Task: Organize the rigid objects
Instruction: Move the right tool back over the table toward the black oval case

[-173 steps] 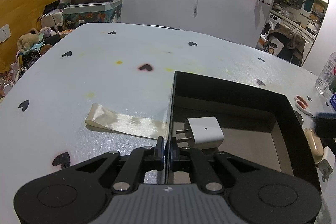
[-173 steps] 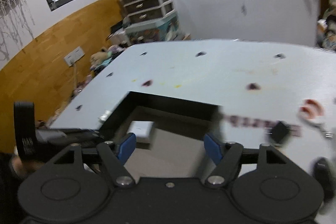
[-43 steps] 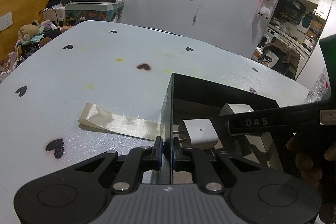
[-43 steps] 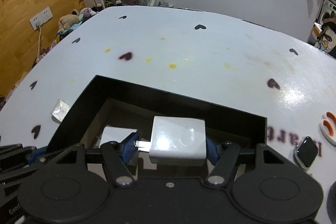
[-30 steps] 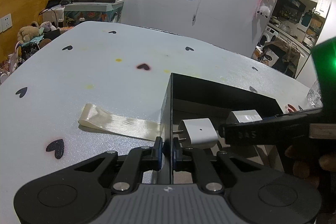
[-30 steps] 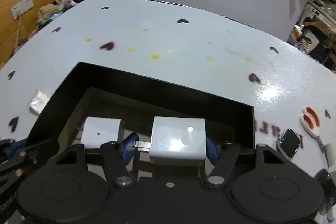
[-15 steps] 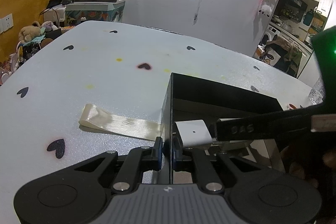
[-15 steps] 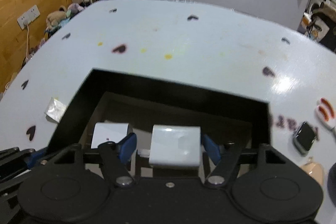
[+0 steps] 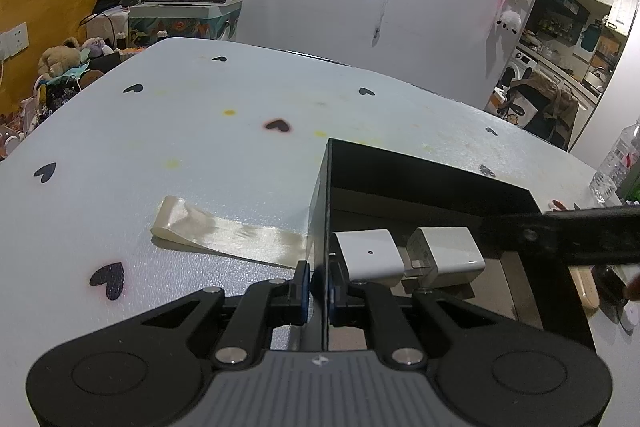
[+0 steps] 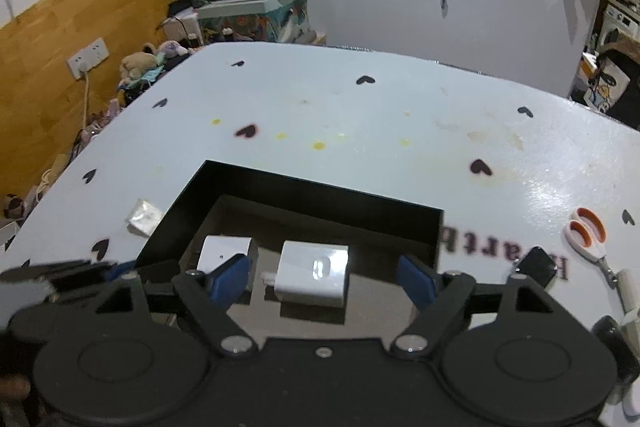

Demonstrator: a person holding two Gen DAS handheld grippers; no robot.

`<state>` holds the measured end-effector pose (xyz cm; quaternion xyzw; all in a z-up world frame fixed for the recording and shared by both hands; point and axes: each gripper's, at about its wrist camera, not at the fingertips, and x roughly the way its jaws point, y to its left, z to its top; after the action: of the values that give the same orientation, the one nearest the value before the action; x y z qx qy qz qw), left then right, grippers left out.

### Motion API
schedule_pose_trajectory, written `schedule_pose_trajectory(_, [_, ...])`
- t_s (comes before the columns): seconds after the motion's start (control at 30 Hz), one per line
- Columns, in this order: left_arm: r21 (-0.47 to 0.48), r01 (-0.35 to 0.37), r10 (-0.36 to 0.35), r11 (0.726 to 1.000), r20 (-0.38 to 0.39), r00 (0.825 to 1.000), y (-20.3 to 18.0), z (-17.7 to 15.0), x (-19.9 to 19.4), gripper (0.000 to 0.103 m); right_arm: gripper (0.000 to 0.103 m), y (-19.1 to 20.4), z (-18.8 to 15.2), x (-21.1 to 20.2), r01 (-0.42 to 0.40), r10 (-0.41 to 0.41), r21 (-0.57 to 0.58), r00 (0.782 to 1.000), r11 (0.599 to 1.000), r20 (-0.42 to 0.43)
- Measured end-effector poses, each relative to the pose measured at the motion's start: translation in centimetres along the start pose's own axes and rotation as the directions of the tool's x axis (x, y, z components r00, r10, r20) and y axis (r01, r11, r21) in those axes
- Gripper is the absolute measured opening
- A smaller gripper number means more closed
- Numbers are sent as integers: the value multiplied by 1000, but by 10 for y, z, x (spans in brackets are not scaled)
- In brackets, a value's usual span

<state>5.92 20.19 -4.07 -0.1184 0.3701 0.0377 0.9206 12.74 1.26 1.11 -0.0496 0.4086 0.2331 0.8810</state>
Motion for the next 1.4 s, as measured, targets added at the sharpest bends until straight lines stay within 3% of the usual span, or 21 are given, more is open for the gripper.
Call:
schedule_pose_trajectory(0.23, [-3, -6, 6, 1000, -4, 1000, -1, 1, 0, 9, 98, -16, -20, -25, -20, 20, -16, 998, 1000, 55])
schedule_pose_trajectory(0.43, [-3, -15, 15, 1000, -7, 1000, -3, 1, 0, 9, 100, -32, -41, -45, 17, -13, -26, 988, 1000, 151])
schedule_pose_trajectory(0.63, [-6, -25, 25, 1000, -12, 1000, -4, 1, 1, 9, 100, -61, -61, -60, 81, -86, 32, 978, 996, 192])
schedule_pose_trajectory(0.8, [-10, -29, 29, 1000, -18, 999, -4, 1, 3, 9, 101, -91, -82, -77, 188, -207, 103, 950, 977, 234])
schedule_pose_trajectory(1.07, [-14, -32, 32, 999, -22, 999, -4, 0, 5, 9, 103, -144, -117, -93, 314, -378, 269, 897, 910, 229])
schedule_pose_trajectory(1.27, [-16, -32, 31, 999, -22, 999, -4, 0, 5, 9, 103, -173, -135, -89, 358, -425, 321, 889, 877, 169])
schedule_pose_trajectory(1.4, [-16, -33, 32, 999, -22, 999, -4, 0, 5, 9, 103, -183, -139, -78, 359, -423, 370, 900, 857, 106])
